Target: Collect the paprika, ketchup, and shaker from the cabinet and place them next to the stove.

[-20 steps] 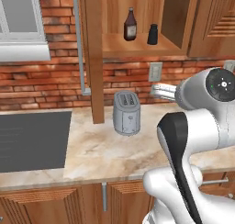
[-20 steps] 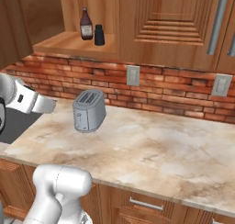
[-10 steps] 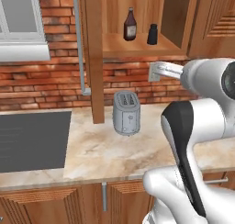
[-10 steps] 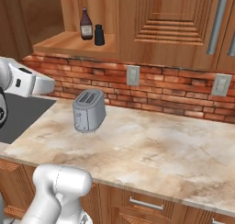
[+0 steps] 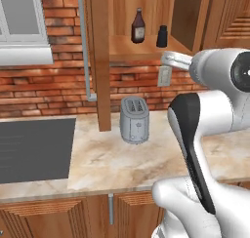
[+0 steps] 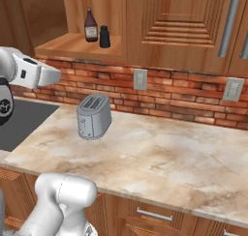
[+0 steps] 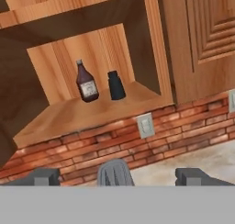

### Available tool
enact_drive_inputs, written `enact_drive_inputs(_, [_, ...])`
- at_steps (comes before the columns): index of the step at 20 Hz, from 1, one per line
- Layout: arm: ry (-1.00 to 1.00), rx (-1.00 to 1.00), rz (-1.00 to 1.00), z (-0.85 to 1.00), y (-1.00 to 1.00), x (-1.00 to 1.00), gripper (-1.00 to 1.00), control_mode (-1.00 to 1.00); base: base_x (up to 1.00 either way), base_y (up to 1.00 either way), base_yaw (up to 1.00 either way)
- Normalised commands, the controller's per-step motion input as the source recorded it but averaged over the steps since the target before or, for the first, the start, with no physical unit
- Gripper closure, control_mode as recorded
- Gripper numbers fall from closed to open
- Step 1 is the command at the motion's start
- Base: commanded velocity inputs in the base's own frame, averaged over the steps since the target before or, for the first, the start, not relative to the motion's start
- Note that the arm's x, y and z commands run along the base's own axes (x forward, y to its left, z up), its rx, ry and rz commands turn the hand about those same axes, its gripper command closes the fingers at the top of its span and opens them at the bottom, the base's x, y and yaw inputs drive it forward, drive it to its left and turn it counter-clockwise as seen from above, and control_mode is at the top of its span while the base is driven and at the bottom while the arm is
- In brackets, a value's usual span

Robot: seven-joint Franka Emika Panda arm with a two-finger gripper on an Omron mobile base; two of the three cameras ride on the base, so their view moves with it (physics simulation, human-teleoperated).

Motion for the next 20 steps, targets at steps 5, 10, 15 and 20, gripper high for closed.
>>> enact_drive_inputs(5, [0.00, 0.00, 0.00, 0.24, -0.01, 0.29, -1.00, -1.00, 0.00, 0.00, 0.00])
enact_drive_inputs(10, [-0.01, 0.00, 0.00, 0.29, -0.01, 0.35, -1.00, -1.00, 0.00, 0.00, 0.00])
enact_drive_inputs(15, [0.00, 0.00, 0.00, 0.21, -0.06, 0.40, -1.00, -1.00, 0.00, 0.00, 0.00])
enact_drive_inputs(20, [0.00, 0.00, 0.00, 0.01, 0.00, 0.22, -1.00, -1.00, 0.00, 0.00, 0.00])
